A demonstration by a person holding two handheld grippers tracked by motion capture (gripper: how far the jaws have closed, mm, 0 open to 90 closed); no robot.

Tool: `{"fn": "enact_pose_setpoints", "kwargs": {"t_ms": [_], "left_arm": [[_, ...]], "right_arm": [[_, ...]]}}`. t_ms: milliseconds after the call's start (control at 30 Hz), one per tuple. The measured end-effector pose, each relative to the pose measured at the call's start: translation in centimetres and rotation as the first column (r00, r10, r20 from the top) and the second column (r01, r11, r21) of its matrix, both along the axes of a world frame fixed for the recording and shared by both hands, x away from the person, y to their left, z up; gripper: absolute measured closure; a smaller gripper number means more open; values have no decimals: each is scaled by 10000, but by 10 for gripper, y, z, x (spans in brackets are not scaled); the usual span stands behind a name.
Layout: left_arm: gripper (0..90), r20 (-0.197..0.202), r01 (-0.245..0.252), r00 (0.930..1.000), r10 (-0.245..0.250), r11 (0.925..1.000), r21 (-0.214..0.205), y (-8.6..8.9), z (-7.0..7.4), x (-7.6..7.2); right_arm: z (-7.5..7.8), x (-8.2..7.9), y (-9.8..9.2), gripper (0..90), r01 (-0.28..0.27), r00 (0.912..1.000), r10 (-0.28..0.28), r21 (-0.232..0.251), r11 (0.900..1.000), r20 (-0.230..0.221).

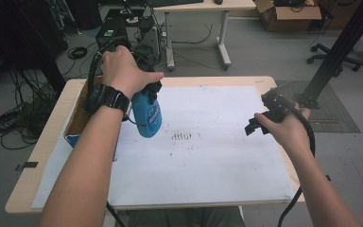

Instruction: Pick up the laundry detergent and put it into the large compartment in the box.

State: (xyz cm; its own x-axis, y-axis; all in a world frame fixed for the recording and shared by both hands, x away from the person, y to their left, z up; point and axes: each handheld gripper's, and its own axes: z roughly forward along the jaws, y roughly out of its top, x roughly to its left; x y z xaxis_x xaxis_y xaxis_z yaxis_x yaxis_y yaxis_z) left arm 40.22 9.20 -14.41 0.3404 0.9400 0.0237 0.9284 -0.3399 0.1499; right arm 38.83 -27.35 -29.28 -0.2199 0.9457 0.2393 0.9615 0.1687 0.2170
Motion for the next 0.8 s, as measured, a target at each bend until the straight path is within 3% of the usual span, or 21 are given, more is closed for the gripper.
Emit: {"fn": "enact_pose_setpoints", "kwargs": {"t_ms": [267,467,800], "left_arm": [[375,48,-318,9995,319,9994,-147,13,22,1],[375,129,-738,9972,741,9970,-213,33,38,3],[375,233,-1399,9898,1404,9899,-227,65,46,6]], "right_arm": [[1,0,1,69,25,10000,-25,16,10000,7],[0,2,0,69,80,10000,-80,6,10000,-21],[1,5,-2,69,144,9999,-144,-16,9999,-13]]}}
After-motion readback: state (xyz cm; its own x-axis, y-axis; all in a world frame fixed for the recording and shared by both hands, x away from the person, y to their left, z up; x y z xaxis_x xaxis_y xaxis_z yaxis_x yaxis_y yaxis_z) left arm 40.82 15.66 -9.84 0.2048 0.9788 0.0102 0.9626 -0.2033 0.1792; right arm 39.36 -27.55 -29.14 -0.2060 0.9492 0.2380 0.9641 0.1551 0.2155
